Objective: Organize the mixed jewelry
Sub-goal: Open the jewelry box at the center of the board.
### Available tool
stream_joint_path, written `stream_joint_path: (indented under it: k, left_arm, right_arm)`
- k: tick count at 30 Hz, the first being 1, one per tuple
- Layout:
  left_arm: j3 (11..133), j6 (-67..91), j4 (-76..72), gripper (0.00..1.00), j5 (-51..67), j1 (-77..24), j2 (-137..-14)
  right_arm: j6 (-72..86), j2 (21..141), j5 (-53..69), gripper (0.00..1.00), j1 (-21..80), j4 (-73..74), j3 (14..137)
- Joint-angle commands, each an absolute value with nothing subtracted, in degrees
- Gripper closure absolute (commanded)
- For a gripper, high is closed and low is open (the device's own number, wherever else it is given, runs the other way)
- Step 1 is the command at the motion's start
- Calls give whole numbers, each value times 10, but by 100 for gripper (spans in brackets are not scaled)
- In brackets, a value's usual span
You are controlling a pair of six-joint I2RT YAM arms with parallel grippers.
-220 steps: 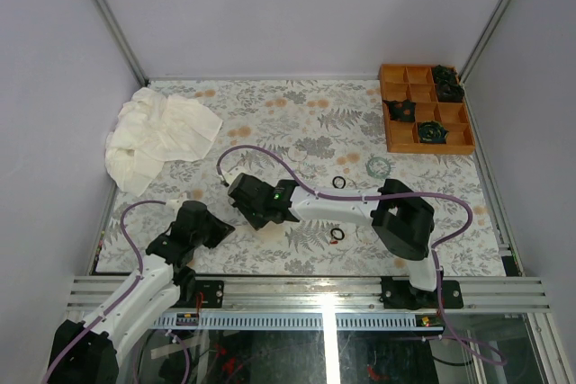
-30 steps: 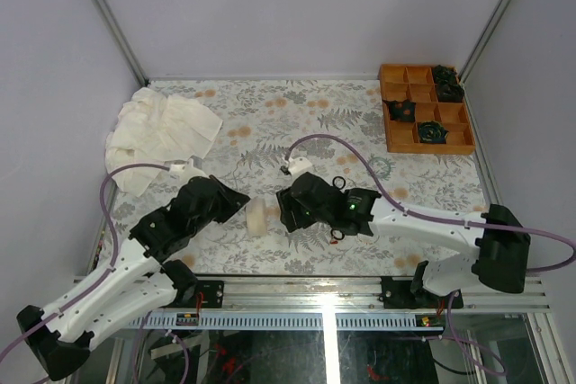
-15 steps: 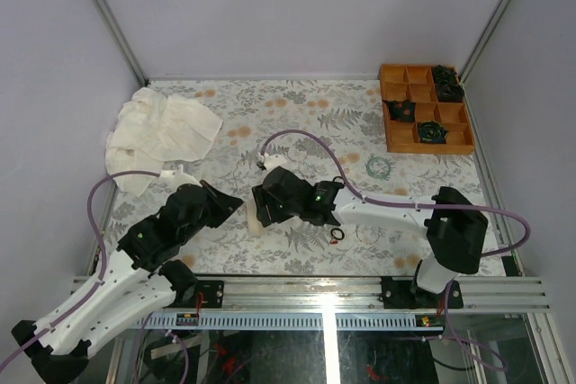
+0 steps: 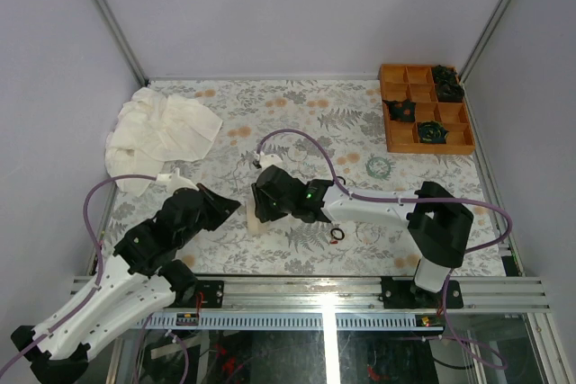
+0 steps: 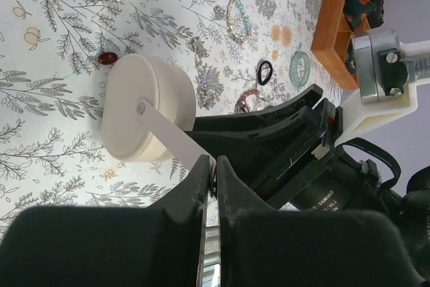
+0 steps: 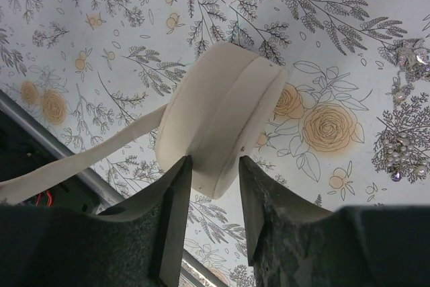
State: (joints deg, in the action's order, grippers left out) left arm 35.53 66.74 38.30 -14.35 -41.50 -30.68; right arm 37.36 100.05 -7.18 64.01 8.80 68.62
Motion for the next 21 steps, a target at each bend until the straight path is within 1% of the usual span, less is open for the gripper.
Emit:
stream_joint_path:
  k: [1,8,15,19,21]
  left_arm:
    - [351,677,402,100,-166,-417,-285]
    - [346,688,429,100,-170,-417,-261]
    - [345,704,468,100,-184,-417,-229]
    - [345,706,476,100,-185,-417,-225]
    - [345,706,478,100,-181,-417,-225]
  right_arm:
    - [376,992,-114,61,632,101,664]
    - [375,956,-153,64,631,124,619]
    - [374,914,-175,65,630,137,586]
    - [372,905,-179,65,628,139,578]
    - [368,899,-169,61,627,135,578]
